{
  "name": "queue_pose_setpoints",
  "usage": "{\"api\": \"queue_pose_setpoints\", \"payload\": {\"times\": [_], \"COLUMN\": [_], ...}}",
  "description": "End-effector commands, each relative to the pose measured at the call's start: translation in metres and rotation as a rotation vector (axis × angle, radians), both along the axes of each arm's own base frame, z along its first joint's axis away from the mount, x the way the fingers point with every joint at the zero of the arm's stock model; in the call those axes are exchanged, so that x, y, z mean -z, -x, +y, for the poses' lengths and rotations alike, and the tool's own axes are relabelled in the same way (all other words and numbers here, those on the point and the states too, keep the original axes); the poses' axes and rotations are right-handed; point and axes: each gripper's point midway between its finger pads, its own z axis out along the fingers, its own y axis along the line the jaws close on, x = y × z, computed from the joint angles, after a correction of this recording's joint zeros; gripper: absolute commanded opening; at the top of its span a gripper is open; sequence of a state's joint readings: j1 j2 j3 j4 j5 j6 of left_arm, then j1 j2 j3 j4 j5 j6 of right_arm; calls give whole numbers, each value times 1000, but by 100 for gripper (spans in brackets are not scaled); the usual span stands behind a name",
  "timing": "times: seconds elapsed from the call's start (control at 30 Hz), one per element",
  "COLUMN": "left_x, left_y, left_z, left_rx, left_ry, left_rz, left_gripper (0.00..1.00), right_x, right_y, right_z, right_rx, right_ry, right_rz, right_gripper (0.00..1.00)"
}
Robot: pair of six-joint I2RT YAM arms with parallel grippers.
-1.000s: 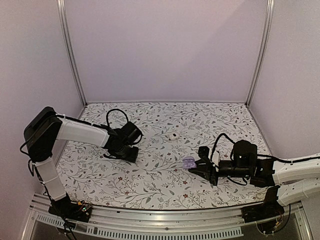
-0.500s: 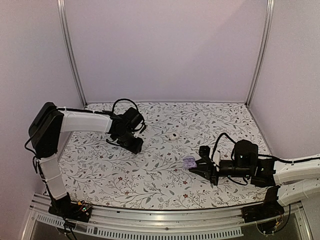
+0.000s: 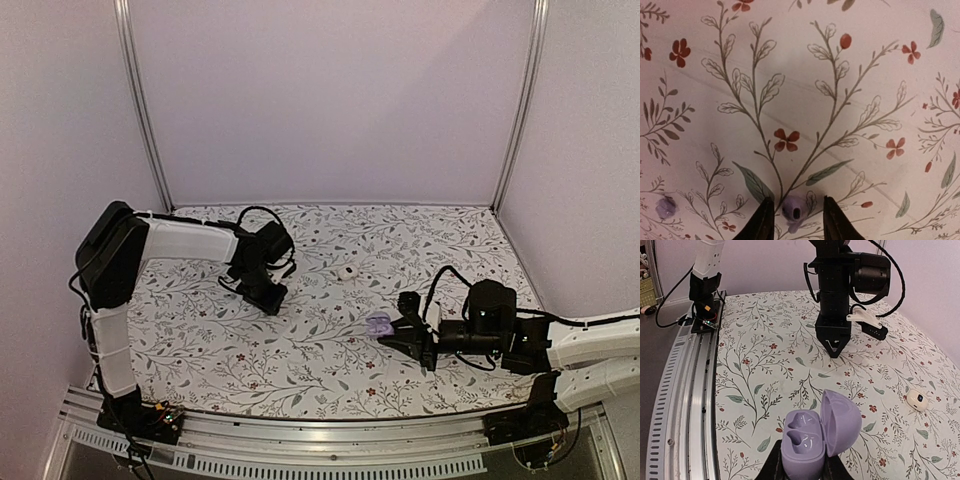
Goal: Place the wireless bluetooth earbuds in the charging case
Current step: Adjust the right earbud at the center of the board, then pick up the right earbud from the center of the board.
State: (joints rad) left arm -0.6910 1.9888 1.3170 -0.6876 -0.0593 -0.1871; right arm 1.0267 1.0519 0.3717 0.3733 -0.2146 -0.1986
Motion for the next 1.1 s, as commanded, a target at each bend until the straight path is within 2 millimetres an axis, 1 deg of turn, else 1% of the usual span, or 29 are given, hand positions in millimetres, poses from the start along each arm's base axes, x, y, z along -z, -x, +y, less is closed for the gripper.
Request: {"api": "queue_pose_setpoints", "payload": {"times": [0.0,0.17,0.37,0.53,0.67,0.73,0.87,0.9,0.97,1.07], "left_x": [6,11,12,10,4,-4,-30,-37,-57,-96], "left_y": [0,-1,0,2,1,-2,-15,-15,-20,-24], "left_z": [5,6,6,6,3,-2,-13,-18,-27,-41], "left_rx": [9,20,25,24,20,16,-4,-1,3,16], "left_ry": [-27,-54,-60,-52,-24,20,114,153,230,364], "left_rz": [29,44,54,55,38,18,-64,-75,-126,-218], "left_gripper": [31,26,18,11,9,8,8,7,7,7], "right_x": [-5,-4,-4,-4,-4,-6,-10,-13,-18,-31], "right_y": [0,0,-1,-1,-1,-2,-3,-3,-4,-5], "right_z": [-2,-1,-2,-2,-2,-3,-4,-4,-5,-7], "right_rx": [12,10,13,13,18,23,28,27,29,40], "right_ry": [-16,-15,-14,-14,-14,-18,-33,-43,-61,-110], "right_rz": [-4,-2,-2,-2,-6,-12,-38,-47,-70,-133], "right_gripper": [0,0,0,0,0,0,0,0,0,0]}}
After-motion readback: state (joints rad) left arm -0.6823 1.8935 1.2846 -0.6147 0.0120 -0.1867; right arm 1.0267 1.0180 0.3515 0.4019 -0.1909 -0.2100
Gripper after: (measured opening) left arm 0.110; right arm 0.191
